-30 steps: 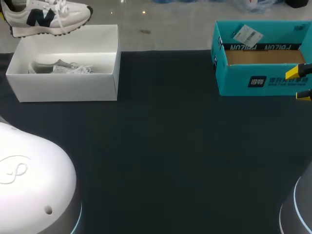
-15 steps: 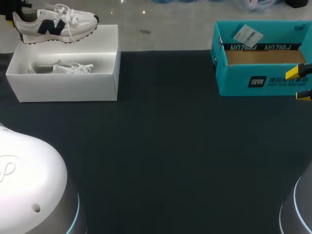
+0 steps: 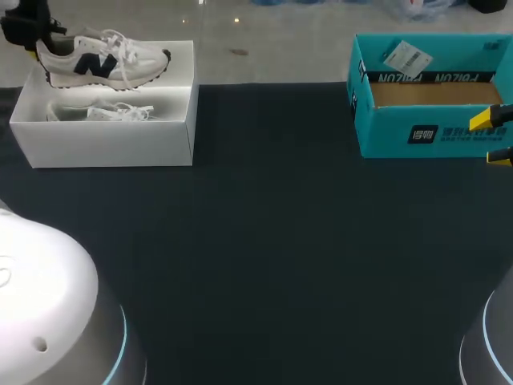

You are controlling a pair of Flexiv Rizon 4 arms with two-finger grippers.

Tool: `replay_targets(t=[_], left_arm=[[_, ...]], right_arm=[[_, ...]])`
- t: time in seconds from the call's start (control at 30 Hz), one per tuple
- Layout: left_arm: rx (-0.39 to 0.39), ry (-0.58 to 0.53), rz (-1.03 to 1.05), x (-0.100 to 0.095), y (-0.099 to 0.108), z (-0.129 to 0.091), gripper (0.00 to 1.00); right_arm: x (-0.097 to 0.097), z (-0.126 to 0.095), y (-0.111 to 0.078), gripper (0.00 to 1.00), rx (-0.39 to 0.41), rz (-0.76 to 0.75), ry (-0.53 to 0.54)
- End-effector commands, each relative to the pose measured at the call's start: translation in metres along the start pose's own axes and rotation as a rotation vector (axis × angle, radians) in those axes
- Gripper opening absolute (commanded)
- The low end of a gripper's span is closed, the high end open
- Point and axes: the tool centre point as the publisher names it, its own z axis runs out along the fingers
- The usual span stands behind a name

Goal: Take the shoe out of the shoebox, open the shoe tongue, remove and reinsert the insole, then place the shoe into the shoebox

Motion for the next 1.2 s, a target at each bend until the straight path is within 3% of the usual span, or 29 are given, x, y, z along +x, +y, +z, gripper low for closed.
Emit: replay_targets(t=[0.03,0.67,1.2], left_arm=[[0.001,0.004,-0.014,-0.001,0.000,0.019,0.00],[0.044,-0.022,-0.015,-0.016,0.006,0.087,0.00],[0.072,-0.040,0.019,-0.016,0.007,0.115,0.00]], right_arm=[[0.000,0.001,0.000,1.00,0.000,0.001,-0.003],[0.000,0.001,0.000,1.00,0.000,0.001,-0.003],[0.000,0.001,0.000,1.00,0.000,0.001,-0.003]])
